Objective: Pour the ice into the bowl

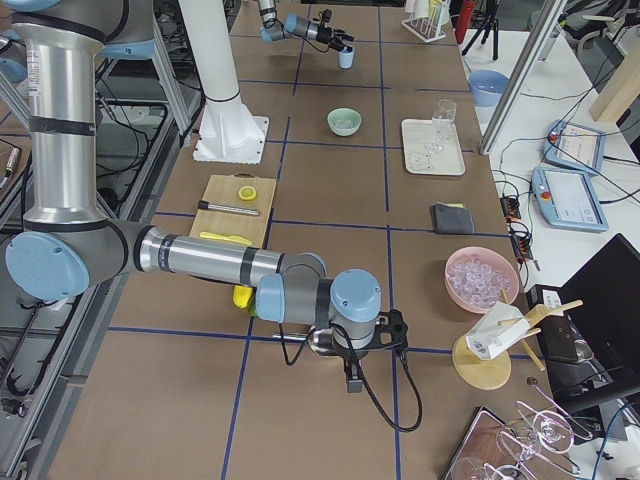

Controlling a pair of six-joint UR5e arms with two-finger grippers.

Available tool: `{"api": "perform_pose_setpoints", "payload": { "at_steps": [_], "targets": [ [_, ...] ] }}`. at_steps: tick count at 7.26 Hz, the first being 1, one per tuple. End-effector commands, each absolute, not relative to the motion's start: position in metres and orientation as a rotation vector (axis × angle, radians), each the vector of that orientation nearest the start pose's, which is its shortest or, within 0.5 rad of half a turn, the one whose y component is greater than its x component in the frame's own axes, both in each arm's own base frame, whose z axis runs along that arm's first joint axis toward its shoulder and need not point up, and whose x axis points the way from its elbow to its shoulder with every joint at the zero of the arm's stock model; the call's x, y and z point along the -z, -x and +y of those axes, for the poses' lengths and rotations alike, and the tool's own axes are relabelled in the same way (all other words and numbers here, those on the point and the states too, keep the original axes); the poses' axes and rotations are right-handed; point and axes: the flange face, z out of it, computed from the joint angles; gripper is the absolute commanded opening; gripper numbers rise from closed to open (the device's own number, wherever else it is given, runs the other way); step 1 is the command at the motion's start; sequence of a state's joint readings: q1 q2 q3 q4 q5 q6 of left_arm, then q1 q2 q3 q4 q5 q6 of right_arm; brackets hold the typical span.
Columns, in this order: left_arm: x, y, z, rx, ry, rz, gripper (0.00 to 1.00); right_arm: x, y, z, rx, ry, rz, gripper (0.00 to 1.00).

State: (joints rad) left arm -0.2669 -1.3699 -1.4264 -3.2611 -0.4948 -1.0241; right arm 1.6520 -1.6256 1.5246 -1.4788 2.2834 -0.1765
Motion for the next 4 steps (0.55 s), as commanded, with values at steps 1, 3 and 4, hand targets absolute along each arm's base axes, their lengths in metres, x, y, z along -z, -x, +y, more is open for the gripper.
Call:
{"api": "perform_pose_setpoints", "payload": {
  "at_steps": [1, 3, 4],
  "targets": [
    [-0.599, -0.28, -0.304, 0.435, -1.325, 0.772, 1.0, -0.7, -0.106, -0.462, 0.09, -0.089, -0.708, 1.0],
    [-0.595, -0.268, -0.321, 0.254, -1.302, 0.782, 1.0, -0.693, -0.106, -0.465, 0.092, -0.101, -0.708, 1.0],
    [-0.593, -0.243, -0.346, 0.12, -1.308, 0.738, 1.0, -0.686, -0.106, -0.469, 0.074, -0.104, -0.708, 1.0]
  ]
}}
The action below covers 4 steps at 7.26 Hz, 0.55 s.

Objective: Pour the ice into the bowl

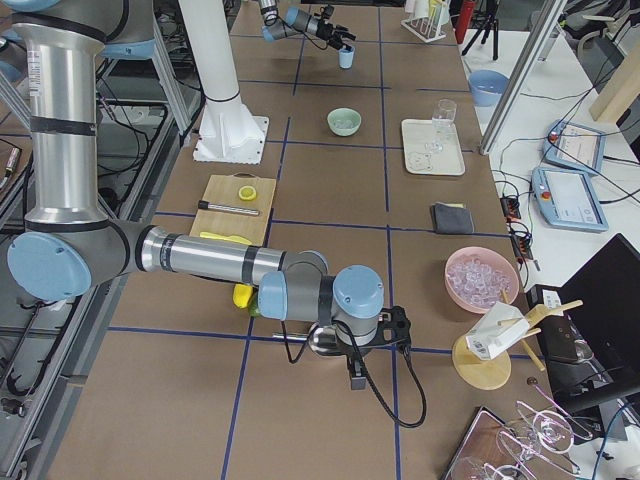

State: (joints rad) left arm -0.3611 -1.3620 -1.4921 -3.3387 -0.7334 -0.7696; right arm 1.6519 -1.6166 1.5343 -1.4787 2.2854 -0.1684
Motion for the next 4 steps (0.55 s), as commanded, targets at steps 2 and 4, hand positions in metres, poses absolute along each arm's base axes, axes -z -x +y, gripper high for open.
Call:
{"api": "perform_pose_setpoints", "payload": {
  "at_steps": [2, 4],
  "targets": [
    [-0.603, -0.179, -0.394, -0.134, -1.229, 0.653, 1.0, -0.667, -0.106, -0.476, 0.03, -0.121, -0.71, 1.0],
    [-0.591, -0.121, -0.427, -0.173, -1.107, 0.596, 1.0, -0.642, -0.099, -0.481, 0.056, -0.164, -0.751, 1.0]
  ]
}}
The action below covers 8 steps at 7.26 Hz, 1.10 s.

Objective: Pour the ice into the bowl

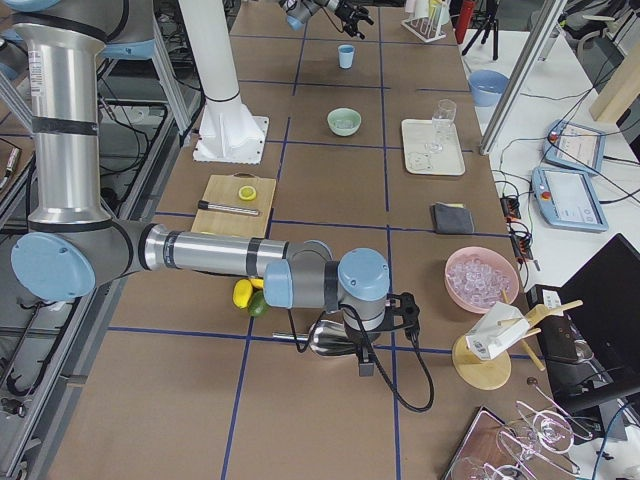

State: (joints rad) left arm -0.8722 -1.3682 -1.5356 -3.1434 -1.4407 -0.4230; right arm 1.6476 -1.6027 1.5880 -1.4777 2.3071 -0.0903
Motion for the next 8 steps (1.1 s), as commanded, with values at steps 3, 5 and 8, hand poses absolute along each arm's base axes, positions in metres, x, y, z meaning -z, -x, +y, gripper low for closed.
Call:
{"api": "perform_pose_setpoints", "payload": {
  "at_steps": [3, 5, 8],
  "targets": [
    [-0.586, -0.02, -0.475, -0.083, -0.732, 0.599, 1.0, -0.563, -0.034, -0.5, 0.167, -0.227, -0.805, 1.0],
    [-0.591, 0.034, -0.502, -0.159, -0.598, 0.476, 1.0, -0.497, 0.026, -0.499, 0.139, -0.221, -0.839, 1.0],
    [-0.606, 0.08, -0.507, -0.041, -0.238, 0.645, 1.0, -0.41, 0.124, -0.497, 0.159, -0.194, -0.919, 1.0]
  ]
}}
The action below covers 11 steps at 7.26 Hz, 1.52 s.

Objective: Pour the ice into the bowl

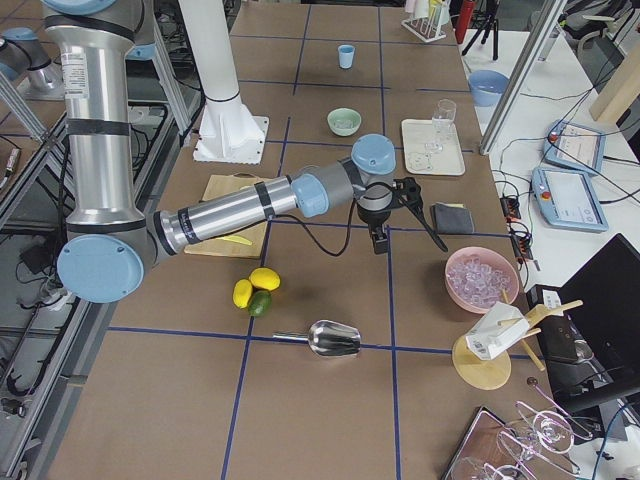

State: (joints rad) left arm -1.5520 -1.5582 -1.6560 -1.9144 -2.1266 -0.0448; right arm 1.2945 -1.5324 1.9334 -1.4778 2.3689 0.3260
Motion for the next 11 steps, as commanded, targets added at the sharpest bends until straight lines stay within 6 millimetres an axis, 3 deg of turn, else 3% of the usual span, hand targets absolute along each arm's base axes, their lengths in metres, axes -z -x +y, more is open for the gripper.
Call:
{"api": "perform_pose_setpoints", "payload": {
  "at_steps": [1, 2, 3, 5, 6, 7, 9, 10, 11],
  "targets": [
    [-0.617, 0.077, -0.499, -0.015, -0.146, 0.691, 1.0, -0.375, 0.164, -0.505, 0.221, -0.218, -0.944, 1.0],
    [-0.624, 0.074, -0.492, -0.005, -0.116, 0.722, 1.0, -0.348, 0.191, -0.5, 0.171, -0.181, -0.979, 1.0],
    [-0.631, 0.073, -0.482, 0.0, -0.103, 0.753, 1.0, -0.313, 0.232, -0.484, 0.141, -0.18, -0.983, 1.0],
    [-0.624, 0.072, -0.483, -0.006, -0.116, 0.755, 1.0, -0.246, 0.337, -0.439, 0.056, -0.149, -1.004, 1.0],
    [-0.62, 0.072, -0.485, -0.011, -0.124, 0.754, 1.0, -0.222, 0.391, -0.411, 0.035, -0.148, -1.004, 1.0],
    [-0.618, 0.072, -0.486, -0.011, -0.129, 0.753, 1.0, -0.199, 0.44, -0.397, -0.016, -0.159, -0.997, 1.0],
    [-0.618, 0.072, -0.486, -0.013, -0.13, 0.751, 1.0, -0.156, 0.535, -0.413, -0.078, -0.159, -0.96, 1.0],
    [-0.617, 0.072, -0.486, -0.013, -0.132, 0.751, 1.0, -0.139, 0.572, -0.427, -0.107, -0.155, -0.931, 1.0],
    [-0.618, 0.072, -0.486, -0.013, -0.13, 0.751, 1.0, -0.137, 0.601, -0.43, -0.114, -0.155, -0.895, 0.98]
  ]
}}
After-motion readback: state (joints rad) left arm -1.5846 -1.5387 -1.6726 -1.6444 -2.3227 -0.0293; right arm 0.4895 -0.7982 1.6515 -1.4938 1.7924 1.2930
